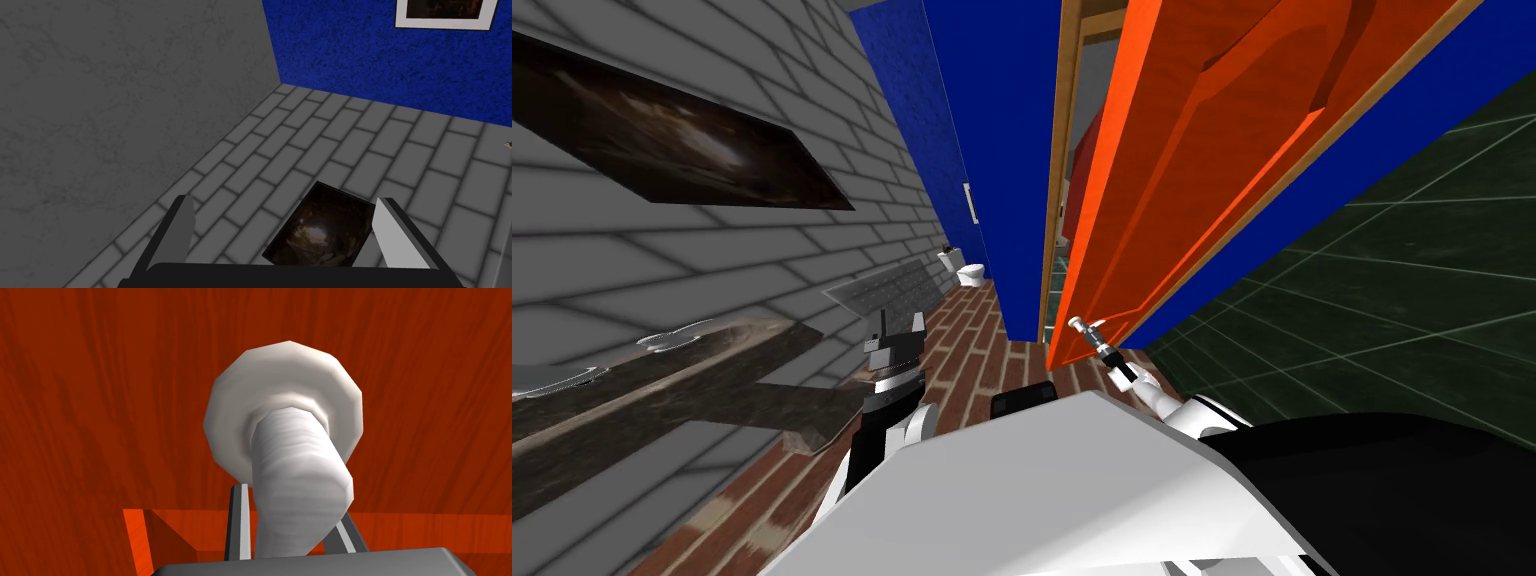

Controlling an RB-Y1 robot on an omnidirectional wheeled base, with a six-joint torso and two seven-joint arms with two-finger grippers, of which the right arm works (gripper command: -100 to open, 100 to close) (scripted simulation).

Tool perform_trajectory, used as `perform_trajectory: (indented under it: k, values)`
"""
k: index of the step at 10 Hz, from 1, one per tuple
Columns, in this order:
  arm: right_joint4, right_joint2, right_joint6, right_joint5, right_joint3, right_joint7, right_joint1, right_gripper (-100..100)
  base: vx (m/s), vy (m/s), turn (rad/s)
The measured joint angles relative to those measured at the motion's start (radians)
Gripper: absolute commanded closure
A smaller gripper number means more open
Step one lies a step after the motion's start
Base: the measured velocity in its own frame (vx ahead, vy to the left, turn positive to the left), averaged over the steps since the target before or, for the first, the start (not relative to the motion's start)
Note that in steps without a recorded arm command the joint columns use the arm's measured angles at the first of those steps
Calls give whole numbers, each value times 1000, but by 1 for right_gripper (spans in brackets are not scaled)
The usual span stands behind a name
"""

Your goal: Pull the door open

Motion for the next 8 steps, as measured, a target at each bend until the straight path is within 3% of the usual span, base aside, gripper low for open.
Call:
perform_trajectory:
  k: [4, 6, 8]
  values:
    - [14, -35, -70, 2, 29, -32, 31, 100, -153, -66, 96]
    - [12, -38, -78, 0, 33, -36, 42, 100, -185, -103, 213]
    - [24, -49, -105, -3, 39, -44, 46, 100, -225, -100, 188]
